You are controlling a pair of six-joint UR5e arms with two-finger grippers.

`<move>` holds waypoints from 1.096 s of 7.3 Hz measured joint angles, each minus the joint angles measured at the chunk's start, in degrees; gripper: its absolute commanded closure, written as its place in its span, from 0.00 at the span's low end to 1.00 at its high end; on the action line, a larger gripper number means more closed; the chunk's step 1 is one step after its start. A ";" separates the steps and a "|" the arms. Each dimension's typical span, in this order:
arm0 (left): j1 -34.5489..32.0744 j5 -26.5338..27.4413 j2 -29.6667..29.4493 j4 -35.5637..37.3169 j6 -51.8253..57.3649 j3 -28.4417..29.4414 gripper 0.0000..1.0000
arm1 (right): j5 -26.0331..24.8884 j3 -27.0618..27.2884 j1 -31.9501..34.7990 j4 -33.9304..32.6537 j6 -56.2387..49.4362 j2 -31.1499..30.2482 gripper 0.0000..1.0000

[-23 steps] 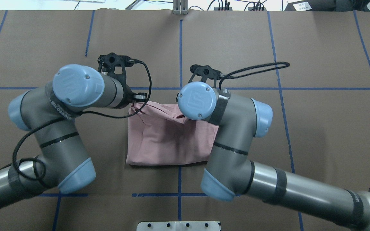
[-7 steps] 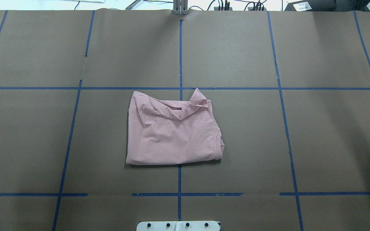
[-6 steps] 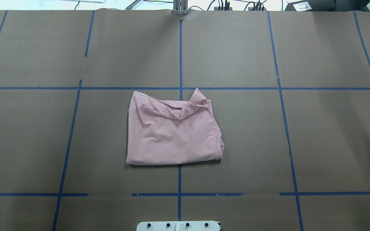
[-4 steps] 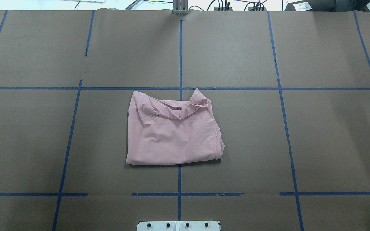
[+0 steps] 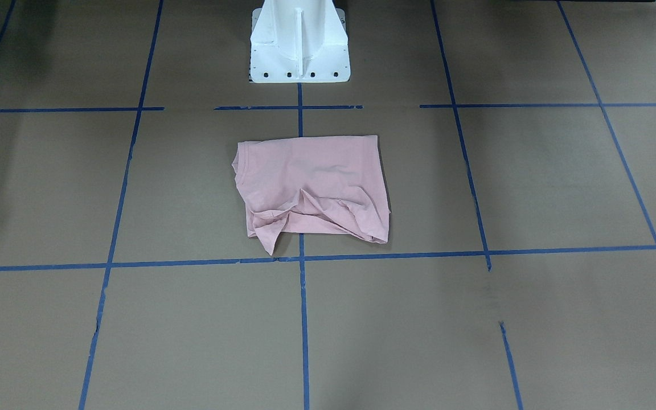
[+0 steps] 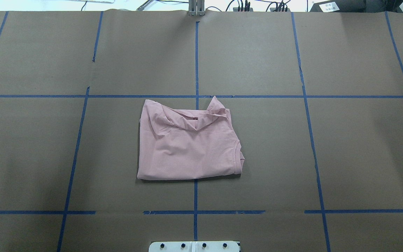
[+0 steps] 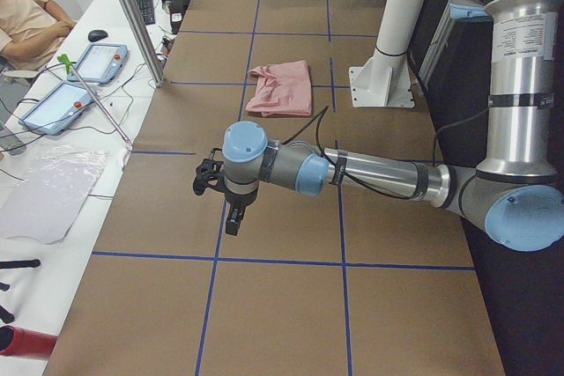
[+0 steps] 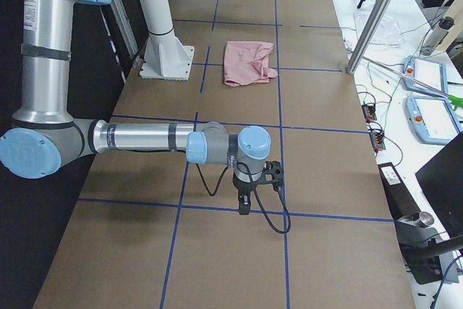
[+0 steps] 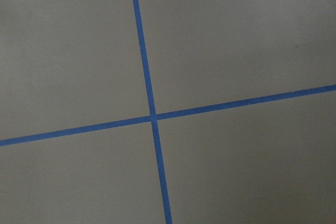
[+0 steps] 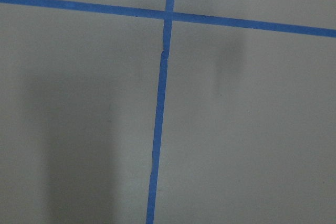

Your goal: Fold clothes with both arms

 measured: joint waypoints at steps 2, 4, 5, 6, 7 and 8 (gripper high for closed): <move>0.29 0.04 -0.05 -4.13 -0.06 1.65 0.00 | 0.14 0.53 0.14 0.15 -0.49 -0.04 0.00; 0.16 -0.16 0.69 -5.94 0.39 6.11 0.00 | 0.31 0.61 0.22 0.17 -0.22 -0.55 0.00; -0.02 -0.24 1.52 -5.71 1.86 7.58 0.00 | 0.23 0.46 0.23 0.17 -0.09 -0.81 0.00; -0.13 -0.27 2.17 -4.22 4.08 7.94 0.00 | 0.12 0.32 0.21 0.17 -0.04 -1.01 0.00; -0.24 -0.30 1.76 -1.62 5.27 7.94 0.00 | 0.05 0.26 0.20 0.18 -0.01 -1.12 0.00; -0.35 -0.31 1.01 0.42 5.83 7.78 0.00 | -0.05 0.25 0.21 0.18 -0.01 -1.14 0.00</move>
